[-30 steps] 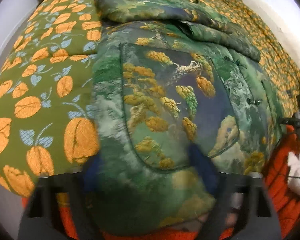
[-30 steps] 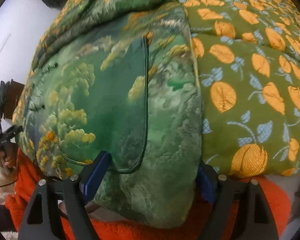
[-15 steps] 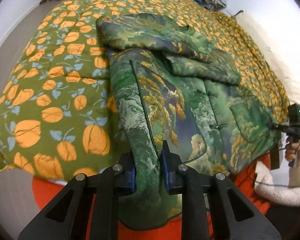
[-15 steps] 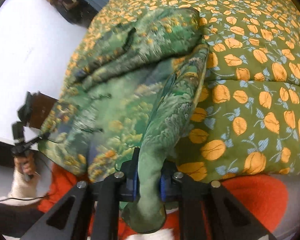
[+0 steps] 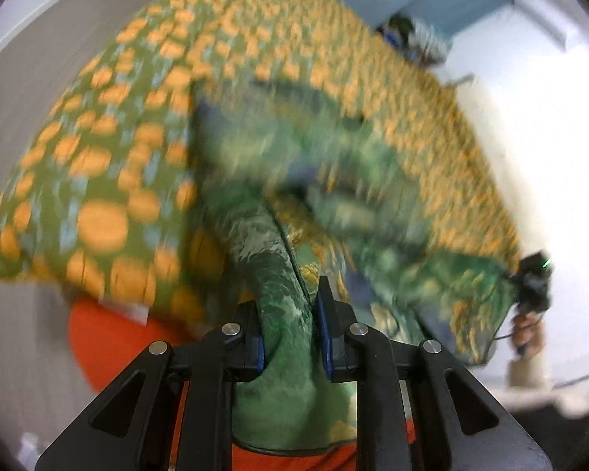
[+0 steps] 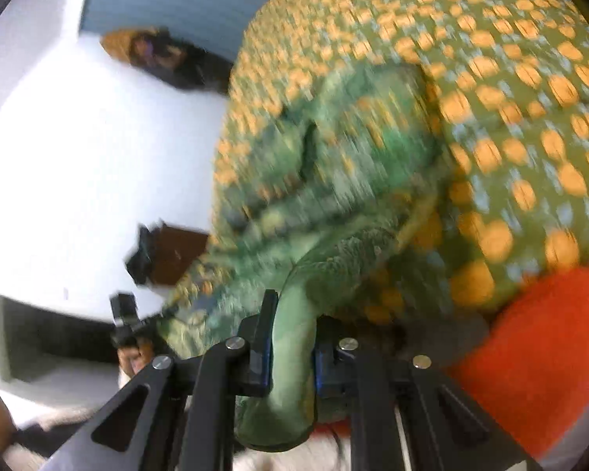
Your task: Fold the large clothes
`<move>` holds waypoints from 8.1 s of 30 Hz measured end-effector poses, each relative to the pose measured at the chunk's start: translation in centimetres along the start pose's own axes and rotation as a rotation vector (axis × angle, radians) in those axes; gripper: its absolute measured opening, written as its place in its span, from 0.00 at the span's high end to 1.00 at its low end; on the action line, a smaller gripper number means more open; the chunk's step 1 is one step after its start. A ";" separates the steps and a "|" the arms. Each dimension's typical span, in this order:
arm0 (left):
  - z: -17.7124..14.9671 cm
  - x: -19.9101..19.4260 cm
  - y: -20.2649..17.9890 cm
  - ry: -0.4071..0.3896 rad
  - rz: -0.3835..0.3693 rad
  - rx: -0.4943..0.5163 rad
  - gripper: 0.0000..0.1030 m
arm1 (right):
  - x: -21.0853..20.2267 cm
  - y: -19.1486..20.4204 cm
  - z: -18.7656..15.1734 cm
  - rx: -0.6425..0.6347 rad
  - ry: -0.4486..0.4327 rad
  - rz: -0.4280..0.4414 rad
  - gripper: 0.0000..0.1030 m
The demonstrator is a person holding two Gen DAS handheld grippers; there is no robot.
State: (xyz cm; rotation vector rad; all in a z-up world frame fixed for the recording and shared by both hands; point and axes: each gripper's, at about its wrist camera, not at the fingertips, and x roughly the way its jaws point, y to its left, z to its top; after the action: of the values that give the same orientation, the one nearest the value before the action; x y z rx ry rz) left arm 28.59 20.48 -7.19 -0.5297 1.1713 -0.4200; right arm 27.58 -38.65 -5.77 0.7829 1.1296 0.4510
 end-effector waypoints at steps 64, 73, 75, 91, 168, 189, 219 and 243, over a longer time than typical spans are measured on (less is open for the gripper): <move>19.0 25.9 0.1 -0.254 0.662 0.220 0.83 | 20.6 -5.0 22.7 -0.341 -0.314 -0.882 0.89; 17.4 27.6 3.2 -0.326 0.580 0.173 0.74 | 23.5 -9.2 21.3 -0.321 -0.324 -0.826 0.84; 17.3 27.7 3.4 -0.339 0.562 0.167 0.74 | 23.5 -9.6 21.3 -0.316 -0.340 -0.806 0.84; 17.8 22.2 3.3 -0.275 0.450 0.047 0.08 | 16.0 -11.1 22.1 -0.088 -0.399 -0.592 0.32; 4.9 30.4 -17.2 -0.135 0.473 0.571 0.01 | 10.8 -8.5 3.4 -0.340 -0.487 -0.371 0.32; 5.3 31.9 -17.3 -0.121 0.333 0.532 0.00 | 11.5 -15.8 3.1 0.255 -0.449 -0.093 0.25; 9.1 29.3 -36.6 0.258 0.465 0.951 0.08 | 16.7 9.1 -2.1 -0.826 -0.612 -0.401 0.68; 17.6 15.8 -14.8 0.137 0.379 0.566 0.70 | 17.0 8.7 0.7 -0.733 -0.367 -0.166 0.60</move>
State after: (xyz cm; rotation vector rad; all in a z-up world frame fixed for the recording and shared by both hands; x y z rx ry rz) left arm 49.89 2.65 -5.13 0.2129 1.1875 -0.4392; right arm 35.20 -21.64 -9.78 0.1148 0.6040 0.5097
